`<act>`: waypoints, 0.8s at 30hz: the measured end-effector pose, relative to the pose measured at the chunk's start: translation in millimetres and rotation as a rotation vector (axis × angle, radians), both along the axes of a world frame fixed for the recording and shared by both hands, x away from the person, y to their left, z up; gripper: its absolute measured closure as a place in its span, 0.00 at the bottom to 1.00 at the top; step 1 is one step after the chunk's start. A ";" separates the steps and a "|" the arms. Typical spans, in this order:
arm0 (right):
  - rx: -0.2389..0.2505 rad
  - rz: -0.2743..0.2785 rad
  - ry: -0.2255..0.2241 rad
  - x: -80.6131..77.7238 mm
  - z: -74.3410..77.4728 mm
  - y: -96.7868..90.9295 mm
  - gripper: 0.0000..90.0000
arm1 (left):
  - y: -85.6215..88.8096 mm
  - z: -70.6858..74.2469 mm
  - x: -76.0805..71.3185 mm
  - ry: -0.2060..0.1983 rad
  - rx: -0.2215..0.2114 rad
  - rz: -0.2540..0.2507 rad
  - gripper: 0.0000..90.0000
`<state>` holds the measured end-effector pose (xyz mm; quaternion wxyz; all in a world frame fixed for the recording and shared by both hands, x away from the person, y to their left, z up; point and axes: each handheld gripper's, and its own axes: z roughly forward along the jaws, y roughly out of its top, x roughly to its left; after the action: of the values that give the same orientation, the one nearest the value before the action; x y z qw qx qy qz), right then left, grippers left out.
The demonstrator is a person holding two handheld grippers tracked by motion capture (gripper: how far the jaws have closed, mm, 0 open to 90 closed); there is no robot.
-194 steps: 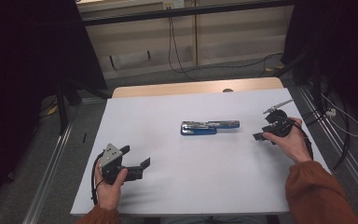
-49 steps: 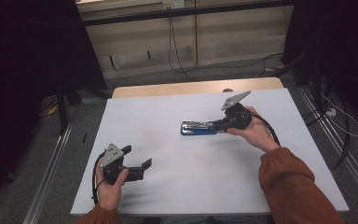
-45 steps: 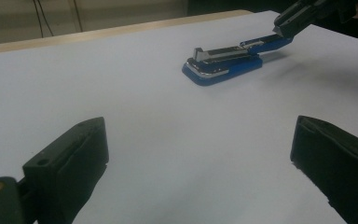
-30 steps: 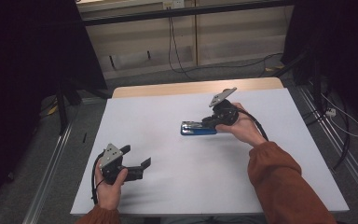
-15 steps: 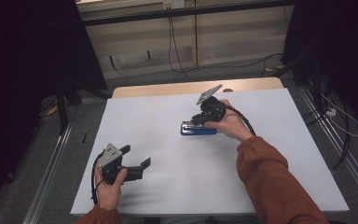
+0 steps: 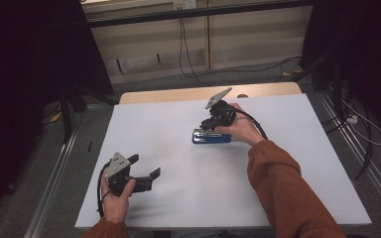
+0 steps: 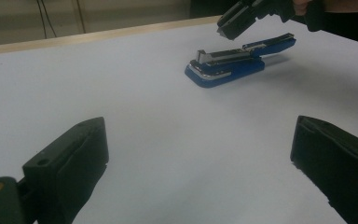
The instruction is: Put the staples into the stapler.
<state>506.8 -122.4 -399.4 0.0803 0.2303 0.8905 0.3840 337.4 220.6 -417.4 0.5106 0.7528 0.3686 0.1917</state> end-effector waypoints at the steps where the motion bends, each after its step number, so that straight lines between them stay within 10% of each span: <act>1: 0.001 -0.001 0.001 0.9 -0.1 0.7 0.88 | 0.0 0.0 0.0 0.000 0.000 0.000 0.05; 24: -0.029 0.053 0.003 16.4 -2.2 14.4 0.88 | 0.3 -0.3 0.4 0.002 0.004 -0.005 0.05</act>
<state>523.2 -108.0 -401.5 0.0722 0.2060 0.9019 0.3728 337.9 221.0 -417.7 0.5092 0.7550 0.3666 0.1905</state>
